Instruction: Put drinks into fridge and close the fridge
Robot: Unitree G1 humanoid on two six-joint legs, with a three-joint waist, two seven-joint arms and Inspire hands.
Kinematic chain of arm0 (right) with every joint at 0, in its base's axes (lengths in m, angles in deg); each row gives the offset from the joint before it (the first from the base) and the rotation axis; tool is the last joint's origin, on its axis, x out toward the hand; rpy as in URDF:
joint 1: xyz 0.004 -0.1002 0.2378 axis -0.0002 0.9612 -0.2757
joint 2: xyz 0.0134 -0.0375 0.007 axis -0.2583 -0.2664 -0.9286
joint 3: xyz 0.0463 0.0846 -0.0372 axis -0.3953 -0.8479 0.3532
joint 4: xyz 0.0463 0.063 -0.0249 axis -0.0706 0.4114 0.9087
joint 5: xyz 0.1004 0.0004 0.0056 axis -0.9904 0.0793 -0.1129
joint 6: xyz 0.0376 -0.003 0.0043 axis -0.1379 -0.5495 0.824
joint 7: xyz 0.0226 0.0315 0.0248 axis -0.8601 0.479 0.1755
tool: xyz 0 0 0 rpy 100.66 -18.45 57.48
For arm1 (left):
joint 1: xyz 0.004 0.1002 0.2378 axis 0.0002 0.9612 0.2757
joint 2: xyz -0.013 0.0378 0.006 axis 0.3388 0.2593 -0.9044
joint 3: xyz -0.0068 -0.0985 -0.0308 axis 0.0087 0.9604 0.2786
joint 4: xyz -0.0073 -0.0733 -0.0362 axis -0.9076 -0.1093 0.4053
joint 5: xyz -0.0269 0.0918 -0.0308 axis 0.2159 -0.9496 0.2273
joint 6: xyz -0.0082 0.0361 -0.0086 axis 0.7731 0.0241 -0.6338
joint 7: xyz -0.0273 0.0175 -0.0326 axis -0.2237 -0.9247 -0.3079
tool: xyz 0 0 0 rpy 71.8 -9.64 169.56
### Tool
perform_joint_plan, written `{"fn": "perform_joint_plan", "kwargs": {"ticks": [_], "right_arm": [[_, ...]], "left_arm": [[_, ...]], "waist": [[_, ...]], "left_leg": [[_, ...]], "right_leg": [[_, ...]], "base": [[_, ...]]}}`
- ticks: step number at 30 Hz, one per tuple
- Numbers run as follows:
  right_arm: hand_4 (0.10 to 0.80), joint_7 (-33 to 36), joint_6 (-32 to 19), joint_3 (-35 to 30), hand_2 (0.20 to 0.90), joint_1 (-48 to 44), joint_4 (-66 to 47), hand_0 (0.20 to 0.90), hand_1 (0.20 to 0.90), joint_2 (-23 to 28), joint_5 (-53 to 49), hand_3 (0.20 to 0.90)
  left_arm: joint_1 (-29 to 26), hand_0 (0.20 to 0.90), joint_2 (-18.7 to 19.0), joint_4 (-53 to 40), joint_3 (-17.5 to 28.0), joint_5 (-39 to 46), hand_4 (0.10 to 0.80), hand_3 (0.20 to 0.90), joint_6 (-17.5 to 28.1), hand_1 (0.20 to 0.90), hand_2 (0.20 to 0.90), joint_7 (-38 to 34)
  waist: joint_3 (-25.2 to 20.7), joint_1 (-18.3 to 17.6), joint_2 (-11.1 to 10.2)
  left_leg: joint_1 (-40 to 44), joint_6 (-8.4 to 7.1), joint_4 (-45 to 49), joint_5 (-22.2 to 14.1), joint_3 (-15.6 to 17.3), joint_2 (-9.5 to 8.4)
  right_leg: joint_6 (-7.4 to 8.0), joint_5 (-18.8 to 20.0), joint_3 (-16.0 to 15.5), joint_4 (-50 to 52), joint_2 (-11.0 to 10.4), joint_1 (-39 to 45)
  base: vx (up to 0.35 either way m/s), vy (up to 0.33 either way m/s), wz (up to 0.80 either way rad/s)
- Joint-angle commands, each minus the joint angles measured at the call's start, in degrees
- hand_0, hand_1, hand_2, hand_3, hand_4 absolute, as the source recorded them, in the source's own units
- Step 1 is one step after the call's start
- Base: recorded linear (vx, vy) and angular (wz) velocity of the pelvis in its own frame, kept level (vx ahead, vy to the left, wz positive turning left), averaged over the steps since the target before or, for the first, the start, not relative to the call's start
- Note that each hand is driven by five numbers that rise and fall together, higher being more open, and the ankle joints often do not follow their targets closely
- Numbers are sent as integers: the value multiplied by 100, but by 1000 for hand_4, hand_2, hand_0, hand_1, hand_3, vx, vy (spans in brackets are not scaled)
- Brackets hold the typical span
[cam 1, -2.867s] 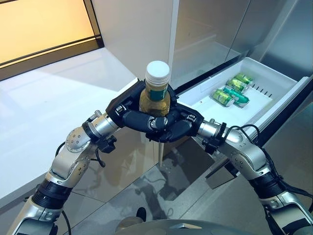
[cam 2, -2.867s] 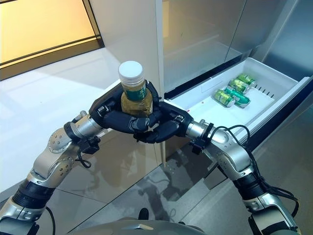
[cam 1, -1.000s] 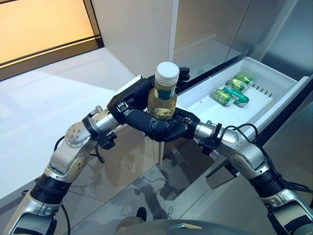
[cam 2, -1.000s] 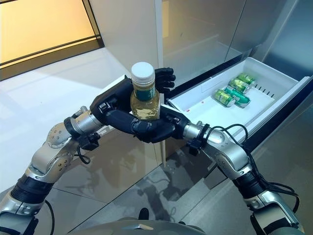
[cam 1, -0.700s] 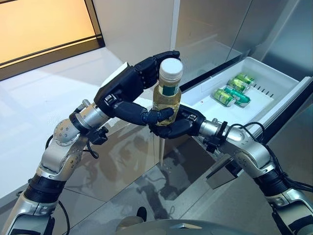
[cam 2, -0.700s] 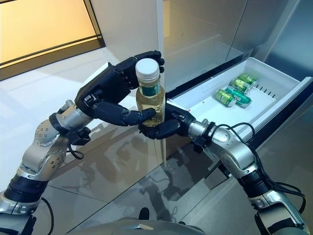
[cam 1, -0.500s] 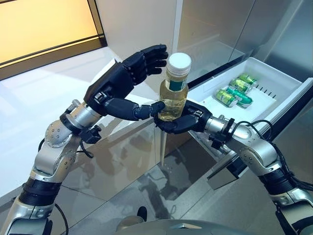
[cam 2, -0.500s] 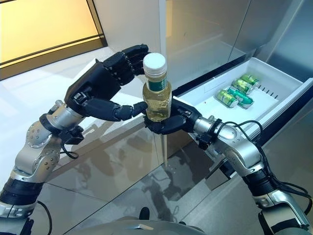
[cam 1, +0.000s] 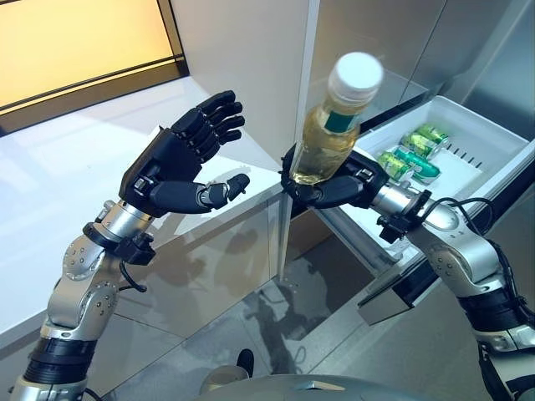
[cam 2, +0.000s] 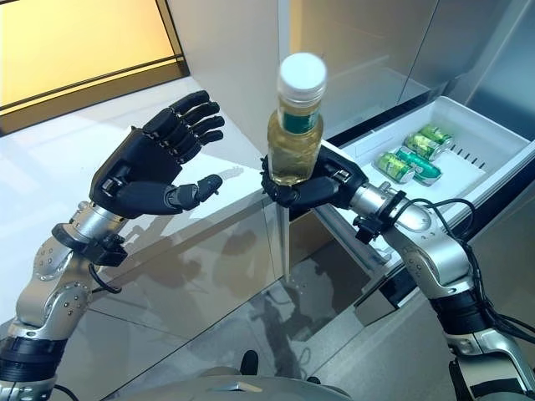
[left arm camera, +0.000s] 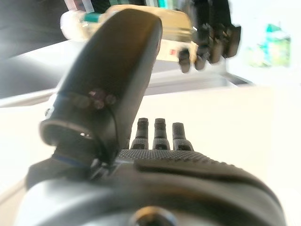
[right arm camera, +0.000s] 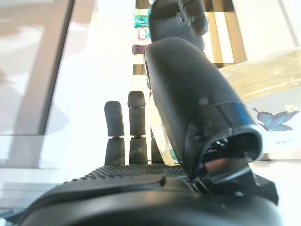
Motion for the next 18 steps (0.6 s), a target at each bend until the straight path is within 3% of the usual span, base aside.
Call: {"fn": "perform_joint_plan", "kwargs": {"ticks": [1, 7, 9, 13, 14, 18], "right_arm": [[100, 122, -1086, -736, 300, -515, -945, 300, 300, -258, -572, 200], [100, 372, -955, -881, 300, -506, -1064, 300, 300, -241, -523, 200], [100, 509, -885, -863, 300, -602, -1073, 300, 300, -175, -578, 200], [100, 586, -910, -789, 300, -727, -1013, 300, 300, -91, -605, 200], [100, 601, -937, -780, 300, -763, -984, 300, 300, -59, -611, 200], [100, 564, -1008, -869, 300, -752, -959, 300, 300, -9, -661, 200]], "left_arm": [[-166, 900, -231, -203, 256, 1829, 800, 900, -231, 900, 900, 556], [58, 900, -1184, -225, -307, 3071, 800, 900, -1565, 900, 900, 1623], [177, 900, -1448, -122, -791, 3220, 800, 900, -2274, 900, 900, 2095], [313, 900, -1575, 141, -1300, 4055, 800, 900, -2912, 900, 900, 2327], [389, 900, -1611, 367, -1422, 4471, 800, 900, -3293, 900, 900, 2241], [716, 900, -1732, 897, -1681, 4633, 800, 900, -4013, 900, 900, 2584]], "waist": [[-630, -117, -223], [-613, -215, -262], [-583, -259, -268], [-527, -306, -265], [-505, -326, -274], [-486, -354, -302]], "left_leg": [[222, 299, 8, -577, 15, -316], [210, 289, 8, -605, 68, -306], [220, 299, 8, -633, 97, -306], [230, 310, 8, -665, 127, -312], [232, 314, 8, -675, 142, -319], [208, 323, 8, -682, 174, -321]], "right_leg": [[220, 386, 141, 63, -29, -338], [201, 415, 230, 70, -13, -391], [192, 434, 262, 70, -12, -404], [184, 454, 306, 79, -11, -422], [188, 467, 319, 82, -13, -432], [194, 485, 342, 80, -9, -458]], "base": [[0, 0, 0], [0, 0, 0], [-30, -1, -5], [-29, 3, -5], [-20, 1, -5], [-13, -3, -2]]}}
